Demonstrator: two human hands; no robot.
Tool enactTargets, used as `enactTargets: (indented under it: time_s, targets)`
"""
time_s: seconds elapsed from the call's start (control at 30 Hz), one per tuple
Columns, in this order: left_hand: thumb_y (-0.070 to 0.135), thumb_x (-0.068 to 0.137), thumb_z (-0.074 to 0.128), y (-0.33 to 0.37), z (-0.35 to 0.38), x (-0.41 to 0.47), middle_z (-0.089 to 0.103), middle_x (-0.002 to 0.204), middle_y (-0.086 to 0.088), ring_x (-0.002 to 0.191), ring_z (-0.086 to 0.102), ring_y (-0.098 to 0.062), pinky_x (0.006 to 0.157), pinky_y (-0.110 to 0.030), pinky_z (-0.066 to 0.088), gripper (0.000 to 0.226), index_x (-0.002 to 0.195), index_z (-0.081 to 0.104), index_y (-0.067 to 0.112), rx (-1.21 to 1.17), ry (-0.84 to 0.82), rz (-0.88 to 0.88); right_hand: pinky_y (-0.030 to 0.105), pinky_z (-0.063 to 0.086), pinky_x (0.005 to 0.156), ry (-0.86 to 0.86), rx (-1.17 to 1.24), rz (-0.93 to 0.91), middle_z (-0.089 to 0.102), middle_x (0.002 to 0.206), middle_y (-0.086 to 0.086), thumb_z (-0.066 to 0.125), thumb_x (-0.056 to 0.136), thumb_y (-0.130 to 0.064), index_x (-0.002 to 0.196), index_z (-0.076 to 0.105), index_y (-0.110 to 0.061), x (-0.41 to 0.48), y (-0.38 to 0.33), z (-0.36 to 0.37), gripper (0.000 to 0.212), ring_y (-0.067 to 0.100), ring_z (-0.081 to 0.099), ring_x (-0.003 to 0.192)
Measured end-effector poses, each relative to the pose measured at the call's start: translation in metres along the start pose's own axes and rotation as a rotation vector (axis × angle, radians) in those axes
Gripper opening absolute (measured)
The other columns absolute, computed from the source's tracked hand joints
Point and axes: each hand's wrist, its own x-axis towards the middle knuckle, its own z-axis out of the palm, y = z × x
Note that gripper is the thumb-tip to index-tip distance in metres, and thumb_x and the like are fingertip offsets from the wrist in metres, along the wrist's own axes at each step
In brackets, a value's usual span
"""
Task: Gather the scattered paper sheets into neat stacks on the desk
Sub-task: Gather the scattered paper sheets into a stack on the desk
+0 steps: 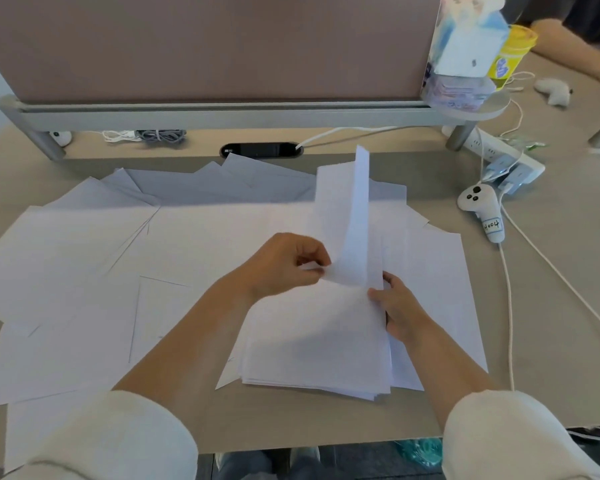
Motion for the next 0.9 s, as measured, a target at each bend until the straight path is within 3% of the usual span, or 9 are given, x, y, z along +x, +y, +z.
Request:
enactTargets:
  time_s: [0.1,0.17,0.33,0.4,0.53,0.63,0.7,0.8,0.9]
  targets:
    - [0.005,0.072,0.063,-0.002,0.01,-0.002,0.061,0.065,0.02,0.062,0.053,0.001,0.064,-0.013,0.042,0.014,0.076,0.072,0.014,0.119,0.116,0.09,0.041,0.049,0.094,-0.003,-0.04,-0.067,0.044,0.133,-0.002,0.045,0.094,0.005,0.148,0.024,-0.03,0.001,0.002,-0.002,0.068,0.026,0.054,0.113]
    - [0.013,0.07,0.059,0.004,0.01,-0.002,0.066,0.072,0.016,0.07,0.058,-0.001,0.069,-0.015,0.047,0.018,0.079,0.074,0.016,0.208,0.187,0.158,0.038,0.049,0.092,-0.019,-0.052,-0.096,0.049,0.13,-0.001,0.041,0.095,0.005,0.143,0.035,-0.031,-0.001,0.002,-0.002,0.06,0.024,0.057,0.108]
    - [0.009,0.066,0.064,0.001,0.011,-0.003,0.073,0.079,0.009,0.07,0.063,-0.013,0.06,-0.021,0.047,0.019,0.074,0.075,0.022,0.491,0.165,0.344,0.045,0.052,0.078,0.004,-0.047,-0.049,0.06,0.112,0.03,0.043,0.092,0.0,0.103,0.061,0.0,0.001,0.006,-0.003,0.02,0.04,0.06,0.082]
    - [0.007,0.07,0.064,-0.004,0.015,-0.007,0.073,0.085,0.006,0.078,0.063,-0.017,0.066,-0.022,0.044,0.02,0.078,0.076,0.02,0.507,0.049,0.259,0.042,0.053,0.074,0.023,-0.013,-0.038,0.054,0.119,0.035,0.049,0.09,-0.011,0.108,0.055,0.01,0.004,0.008,-0.005,0.029,0.041,0.057,0.079]
    - [0.011,0.079,0.055,-0.023,0.019,-0.015,0.068,0.098,0.009,0.091,0.058,-0.009,0.074,-0.021,0.042,0.025,0.086,0.075,0.024,0.587,-0.177,0.006,0.033,0.054,0.079,-0.052,0.174,-0.114,0.068,0.106,0.004,0.041,0.1,-0.034,0.118,0.061,-0.012,-0.005,0.004,-0.01,0.035,0.024,0.064,0.105]
    - [0.01,0.077,0.054,-0.039,0.019,-0.022,0.061,0.088,0.012,0.078,0.053,-0.006,0.067,-0.02,0.041,0.026,0.083,0.074,0.025,0.587,-0.336,-0.173,0.037,0.053,0.075,-0.043,0.203,0.027,0.072,0.092,0.007,0.023,0.097,-0.057,0.106,0.067,-0.014,-0.003,0.002,-0.012,0.062,0.025,0.069,0.086]
    - [0.008,0.075,0.056,-0.049,0.019,-0.027,0.058,0.084,0.011,0.076,0.052,-0.006,0.06,-0.018,0.038,0.026,0.081,0.074,0.025,0.565,-0.435,-0.268,0.037,0.054,0.074,-0.028,0.13,0.034,0.074,0.083,0.004,0.032,0.098,-0.049,0.099,0.067,-0.013,-0.002,0.0,-0.008,0.05,0.019,0.07,0.075]
    - [0.011,0.074,0.061,-0.062,0.021,-0.032,0.061,0.091,0.004,0.081,0.054,-0.009,0.065,-0.02,0.042,0.022,0.085,0.074,0.025,0.529,-0.514,-0.323,0.047,0.053,0.089,0.057,-0.135,-0.02,0.07,0.101,0.016,0.053,0.094,-0.028,0.093,0.066,-0.011,-0.001,-0.001,0.0,0.021,0.023,0.062,0.083]
    - [0.034,0.072,0.076,-0.071,0.021,-0.034,0.056,0.093,0.011,0.087,0.053,-0.006,0.076,-0.018,0.042,0.019,0.09,0.07,0.03,0.352,-0.514,-0.393,0.031,0.039,0.055,0.133,-0.277,-0.038,0.053,0.075,0.014,0.054,0.092,-0.022,0.073,0.055,-0.012,-0.002,-0.004,0.004,0.022,0.021,0.044,0.063]
